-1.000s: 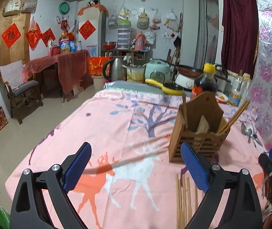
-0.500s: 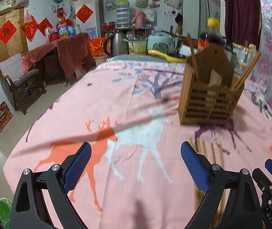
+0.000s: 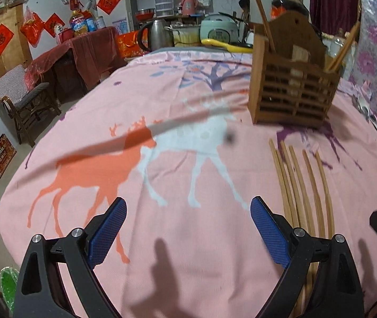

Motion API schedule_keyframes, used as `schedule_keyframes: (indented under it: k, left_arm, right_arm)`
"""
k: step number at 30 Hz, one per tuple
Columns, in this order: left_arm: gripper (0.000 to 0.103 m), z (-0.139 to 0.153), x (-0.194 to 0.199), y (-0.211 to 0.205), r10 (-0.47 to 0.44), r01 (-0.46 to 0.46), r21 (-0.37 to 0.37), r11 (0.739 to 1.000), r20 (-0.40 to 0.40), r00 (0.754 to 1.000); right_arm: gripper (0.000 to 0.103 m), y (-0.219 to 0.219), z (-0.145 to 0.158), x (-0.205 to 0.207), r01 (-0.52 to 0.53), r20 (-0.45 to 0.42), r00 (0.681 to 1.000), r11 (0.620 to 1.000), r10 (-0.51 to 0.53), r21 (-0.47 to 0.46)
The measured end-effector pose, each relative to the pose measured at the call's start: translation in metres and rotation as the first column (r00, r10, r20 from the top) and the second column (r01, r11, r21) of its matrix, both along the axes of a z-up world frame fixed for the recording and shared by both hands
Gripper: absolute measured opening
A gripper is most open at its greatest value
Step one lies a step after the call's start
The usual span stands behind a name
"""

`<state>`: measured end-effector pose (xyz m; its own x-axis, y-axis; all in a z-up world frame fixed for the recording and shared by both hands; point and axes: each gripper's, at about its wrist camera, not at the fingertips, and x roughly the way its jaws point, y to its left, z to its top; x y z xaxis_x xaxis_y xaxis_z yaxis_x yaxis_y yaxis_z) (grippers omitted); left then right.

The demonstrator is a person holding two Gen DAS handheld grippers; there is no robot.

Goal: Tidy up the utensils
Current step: 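Move both open tools back down toward the loose chopsticks on the sheet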

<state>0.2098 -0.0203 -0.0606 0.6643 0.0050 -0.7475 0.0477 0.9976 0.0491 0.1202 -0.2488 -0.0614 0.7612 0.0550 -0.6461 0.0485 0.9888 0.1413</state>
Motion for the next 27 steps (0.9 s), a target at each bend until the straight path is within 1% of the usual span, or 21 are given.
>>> schedule_keyframes:
  k: [3,7,14,19,22,24,27]
  left_arm:
    - [0.093,-0.006,-0.006,-0.001,-0.022,0.022,0.006,1.0,-0.01,1.0]
    - [0.093,-0.011,-0.015,-0.002,-0.05,0.051,0.011,0.999,-0.016,0.999]
    - [0.093,-0.023,-0.033,0.002,-0.095,0.095,0.015,0.995,-0.038,0.995]
    - [0.093,-0.028,-0.054,0.011,-0.144,0.141,-0.048,0.989,-0.059,0.988]
    - [0.093,-0.031,-0.065,0.013,-0.187,0.18,-0.082,0.98,-0.079,0.979]
    - [0.093,-0.031,-0.071,0.011,-0.215,0.208,-0.091,0.974,-0.085,0.973]
    - [0.093,-0.03,-0.075,0.008,-0.255,0.245,-0.114,0.963,-0.084,0.963]
  right_arm:
    - [0.067,-0.002,-0.002,-0.003,0.008,-0.009,1.0,1.0,-0.008,-0.001]
    - [0.07,-0.005,-0.005,-0.005,0.032,-0.025,0.999,0.999,-0.032,0.005]
    - [0.07,-0.007,-0.014,-0.012,0.065,-0.055,0.996,0.998,-0.065,0.003]
    - [0.07,-0.007,-0.018,-0.019,0.077,-0.057,0.995,0.997,-0.076,0.008]
    - [0.07,-0.013,-0.02,-0.018,0.091,-0.071,0.994,0.995,-0.088,0.045]
    - [0.07,-0.018,-0.022,-0.017,0.1,-0.076,0.993,0.992,-0.094,0.077]
    - [0.07,-0.021,-0.024,-0.018,0.103,-0.077,0.992,0.99,-0.096,0.1]
